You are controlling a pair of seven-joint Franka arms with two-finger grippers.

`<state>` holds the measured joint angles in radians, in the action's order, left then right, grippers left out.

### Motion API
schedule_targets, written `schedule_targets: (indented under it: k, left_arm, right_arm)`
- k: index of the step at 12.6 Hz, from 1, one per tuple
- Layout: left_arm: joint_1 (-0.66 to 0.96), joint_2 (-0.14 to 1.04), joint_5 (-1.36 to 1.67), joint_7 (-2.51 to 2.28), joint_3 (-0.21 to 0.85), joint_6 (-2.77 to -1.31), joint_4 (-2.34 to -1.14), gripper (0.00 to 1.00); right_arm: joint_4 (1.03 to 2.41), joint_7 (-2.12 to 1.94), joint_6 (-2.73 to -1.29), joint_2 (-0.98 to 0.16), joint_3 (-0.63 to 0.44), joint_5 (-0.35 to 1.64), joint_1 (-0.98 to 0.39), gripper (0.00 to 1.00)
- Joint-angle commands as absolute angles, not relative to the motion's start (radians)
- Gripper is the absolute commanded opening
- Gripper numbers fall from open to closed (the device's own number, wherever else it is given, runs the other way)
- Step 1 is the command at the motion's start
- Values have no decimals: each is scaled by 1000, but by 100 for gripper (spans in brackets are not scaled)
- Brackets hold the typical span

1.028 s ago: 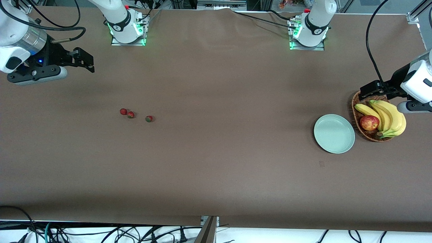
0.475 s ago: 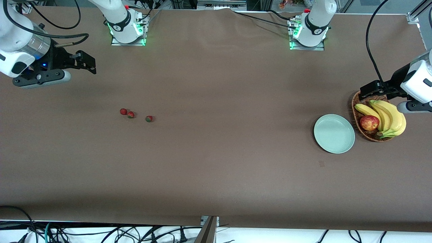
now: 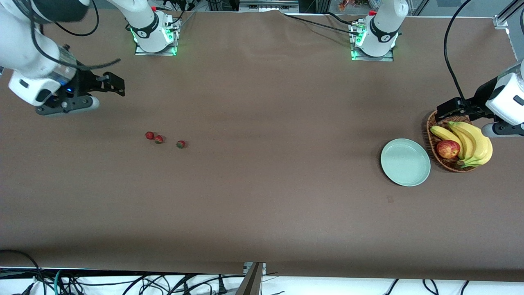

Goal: Collect all strawberries into plate
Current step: 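Reach the right gripper down and grasp a strawberry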

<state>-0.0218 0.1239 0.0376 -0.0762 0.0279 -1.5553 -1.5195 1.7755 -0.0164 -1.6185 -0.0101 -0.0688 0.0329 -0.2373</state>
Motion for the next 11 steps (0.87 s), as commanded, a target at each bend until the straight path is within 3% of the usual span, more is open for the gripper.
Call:
schedule_targets:
  k: [1,4,7,11]
  left_arm:
    - [-21,133,48,-86,28,-1546,-1494,100]
    - [-21,135,48,-87,29,-1546,-1494,100]
    - [-21,137,48,-86,29,-1546,-1494,100]
    - [-23,137,48,-86,28,-1546,-1494,100]
  right_arm:
    - [1952,-29,-1776,8,-63,18,-229,100]
    - [2110,-31,-1974,-35,-61,18,-229,100]
    - [2215,-32,-2202,-150,-61,18,-229,100]
    - [2235,-44,-2394,-323,-57,18,-232,100]
